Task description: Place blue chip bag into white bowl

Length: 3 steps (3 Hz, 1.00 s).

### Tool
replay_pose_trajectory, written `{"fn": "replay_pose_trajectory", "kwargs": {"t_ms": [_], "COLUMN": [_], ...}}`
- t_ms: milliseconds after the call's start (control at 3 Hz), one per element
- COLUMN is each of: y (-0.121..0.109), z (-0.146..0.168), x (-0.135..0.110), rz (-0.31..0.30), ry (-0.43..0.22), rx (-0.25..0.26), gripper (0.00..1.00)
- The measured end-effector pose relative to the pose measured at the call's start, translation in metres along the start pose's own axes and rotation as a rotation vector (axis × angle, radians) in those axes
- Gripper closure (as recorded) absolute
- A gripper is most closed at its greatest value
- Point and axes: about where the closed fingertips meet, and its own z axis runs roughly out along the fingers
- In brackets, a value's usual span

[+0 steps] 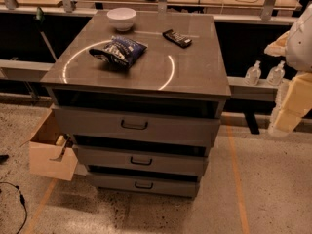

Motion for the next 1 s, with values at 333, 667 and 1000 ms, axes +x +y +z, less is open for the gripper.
{"fn": "replay_pose_trajectory", "kwargs": {"t_ms": [333,667,1000], "y": [0.0,-0.002,-0.015], "z": [0.0,0.007,0.03], "x": [0.0,-0.01,-0.033], "rz": [0.0,0.002,0.028], "ry": [0.0,-0.054,-0.168], "rx": [0.0,0.01,0.028], "gripper": [0.0,0.0,0.0]}}
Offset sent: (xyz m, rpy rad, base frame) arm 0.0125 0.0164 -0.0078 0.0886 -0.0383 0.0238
